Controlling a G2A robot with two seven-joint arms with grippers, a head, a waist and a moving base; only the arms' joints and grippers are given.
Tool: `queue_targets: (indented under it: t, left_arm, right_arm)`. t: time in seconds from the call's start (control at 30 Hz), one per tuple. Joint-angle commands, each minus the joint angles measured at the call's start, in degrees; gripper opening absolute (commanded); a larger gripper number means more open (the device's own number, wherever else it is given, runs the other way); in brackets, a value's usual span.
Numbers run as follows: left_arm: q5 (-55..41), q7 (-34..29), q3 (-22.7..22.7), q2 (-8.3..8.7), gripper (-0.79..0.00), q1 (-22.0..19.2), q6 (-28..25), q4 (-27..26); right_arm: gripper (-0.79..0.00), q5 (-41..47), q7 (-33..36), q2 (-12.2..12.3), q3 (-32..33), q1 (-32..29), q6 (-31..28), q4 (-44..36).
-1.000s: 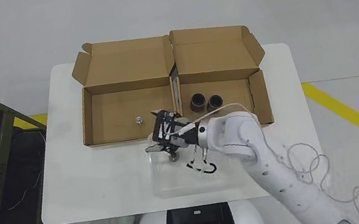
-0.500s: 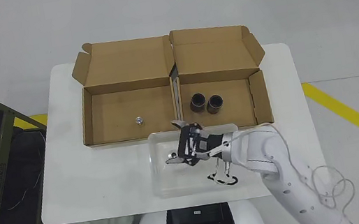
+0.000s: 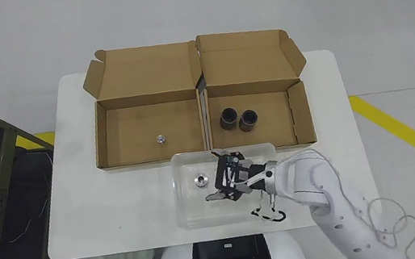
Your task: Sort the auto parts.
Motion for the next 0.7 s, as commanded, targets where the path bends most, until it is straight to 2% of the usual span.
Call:
queue_targets:
  t: [0.0,0.67]
  left_arm:
    - [0.00,0.00,0.00,0.00,0.000,0.00,0.00,0.00]
    - [0.00,0.00,0.00,0.00,0.000,0.00,0.00,0.00]
  right_arm:
    - [-0.055,-0.59,0.38,0.12,-0.49,0.22,0.23,0.52]
    - [-0.142,-3.94,-0.97,-0.03,-7.45,5.64,5.38,10.78]
